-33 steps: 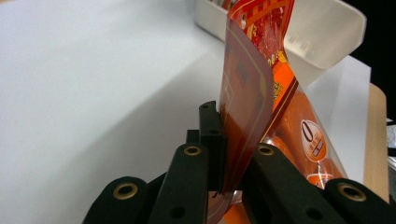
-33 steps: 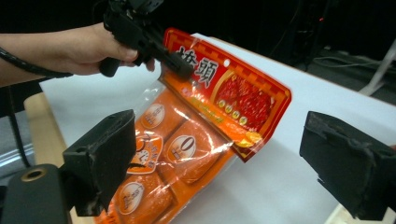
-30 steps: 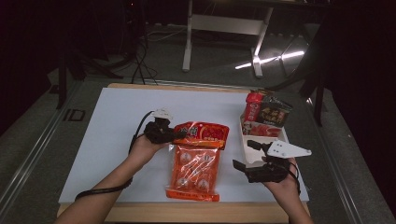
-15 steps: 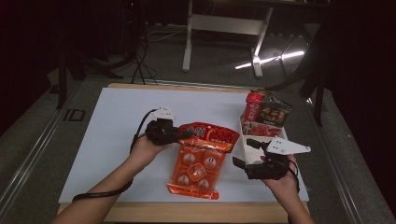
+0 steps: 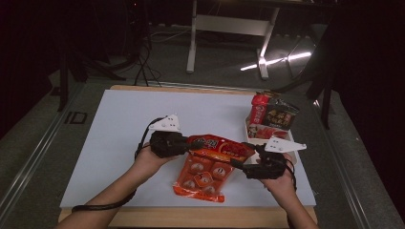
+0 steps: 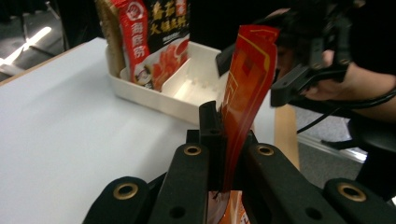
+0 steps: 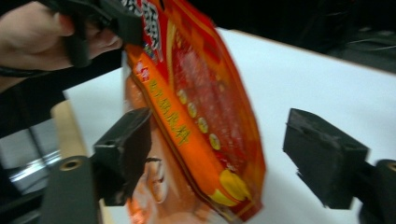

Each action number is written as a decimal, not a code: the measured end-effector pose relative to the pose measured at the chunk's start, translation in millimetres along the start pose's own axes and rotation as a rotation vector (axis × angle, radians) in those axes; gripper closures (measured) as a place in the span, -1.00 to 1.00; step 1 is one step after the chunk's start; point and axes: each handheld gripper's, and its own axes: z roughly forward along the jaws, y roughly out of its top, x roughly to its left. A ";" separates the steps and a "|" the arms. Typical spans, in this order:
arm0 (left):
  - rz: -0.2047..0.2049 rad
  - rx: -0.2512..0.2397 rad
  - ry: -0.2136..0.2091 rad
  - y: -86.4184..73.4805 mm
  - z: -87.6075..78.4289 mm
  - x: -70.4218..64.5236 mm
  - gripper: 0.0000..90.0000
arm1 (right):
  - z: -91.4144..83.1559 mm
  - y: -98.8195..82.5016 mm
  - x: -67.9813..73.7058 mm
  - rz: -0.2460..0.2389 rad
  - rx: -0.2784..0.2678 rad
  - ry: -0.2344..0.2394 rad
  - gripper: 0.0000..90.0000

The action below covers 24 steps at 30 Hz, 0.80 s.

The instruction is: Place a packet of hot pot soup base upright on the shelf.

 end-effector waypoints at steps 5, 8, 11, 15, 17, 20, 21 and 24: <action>0.001 -0.008 0.001 -1.8 -1.5 -2.8 0.99 | 7.9 -3.3 2.3 -0.031 0.039 0.042 0.19; 0.005 -0.012 0.001 -3.6 -3.2 -3.8 0.99 | 12.3 -3.8 2.9 -0.034 0.060 0.062 0.40; -0.004 -0.022 -0.003 -7.1 -4.9 -3.5 0.99 | 13.0 -3.7 2.3 -0.035 0.060 0.079 0.50; -0.013 -0.021 0.005 -9.2 -6.5 -3.0 0.98 | 15.6 -2.4 3.7 -0.035 0.082 0.119 0.71; -0.003 -0.019 0.014 -10.3 -7.0 -3.4 0.98 | 16.4 -2.0 3.8 -0.029 0.096 0.143 0.92; 0.009 -0.014 0.021 -10.4 -7.7 -4.2 0.96 | 16.6 0.5 9.4 -0.075 0.112 0.122 0.99; 0.014 -0.009 0.027 -10.2 -8.1 -4.7 0.95 | 16.4 1.5 11.4 -0.088 0.118 0.111 1.00; 0.013 -0.003 0.027 -10.8 -9.4 -4.6 0.88 | 15.9 3.0 13.8 -0.094 0.123 0.108 1.00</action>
